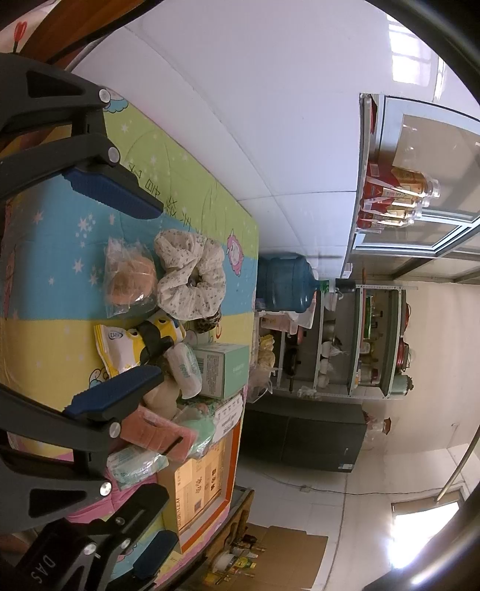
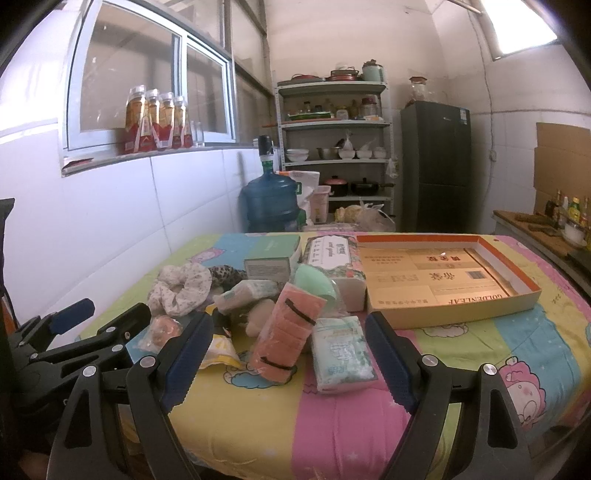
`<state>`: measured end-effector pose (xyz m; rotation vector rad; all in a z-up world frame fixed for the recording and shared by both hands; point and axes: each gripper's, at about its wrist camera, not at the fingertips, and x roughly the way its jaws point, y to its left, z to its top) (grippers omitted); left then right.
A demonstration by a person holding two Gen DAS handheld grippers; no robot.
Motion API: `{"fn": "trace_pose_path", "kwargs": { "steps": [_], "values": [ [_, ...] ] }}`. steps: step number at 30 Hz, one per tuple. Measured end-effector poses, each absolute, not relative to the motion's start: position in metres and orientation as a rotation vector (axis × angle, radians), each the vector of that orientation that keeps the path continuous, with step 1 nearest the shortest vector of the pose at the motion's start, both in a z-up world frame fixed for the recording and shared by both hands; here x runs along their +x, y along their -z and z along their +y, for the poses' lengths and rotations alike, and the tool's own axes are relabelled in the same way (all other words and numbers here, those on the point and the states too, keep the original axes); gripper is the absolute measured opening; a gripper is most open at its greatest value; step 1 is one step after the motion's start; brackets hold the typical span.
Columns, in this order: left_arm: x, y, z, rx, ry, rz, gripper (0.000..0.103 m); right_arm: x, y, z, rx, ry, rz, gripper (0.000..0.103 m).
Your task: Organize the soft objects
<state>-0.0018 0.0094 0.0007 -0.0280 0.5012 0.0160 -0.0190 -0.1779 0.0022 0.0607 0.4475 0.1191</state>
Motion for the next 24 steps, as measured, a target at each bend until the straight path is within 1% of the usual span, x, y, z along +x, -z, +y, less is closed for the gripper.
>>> {"fn": "trace_pose_path", "kwargs": {
  "steps": [24],
  "values": [
    [-0.0018,0.0001,0.0119,-0.033,-0.016,0.501,0.082,-0.0177,-0.0014,-0.1712,0.055,-0.144,0.449,0.085]
  ]
}}
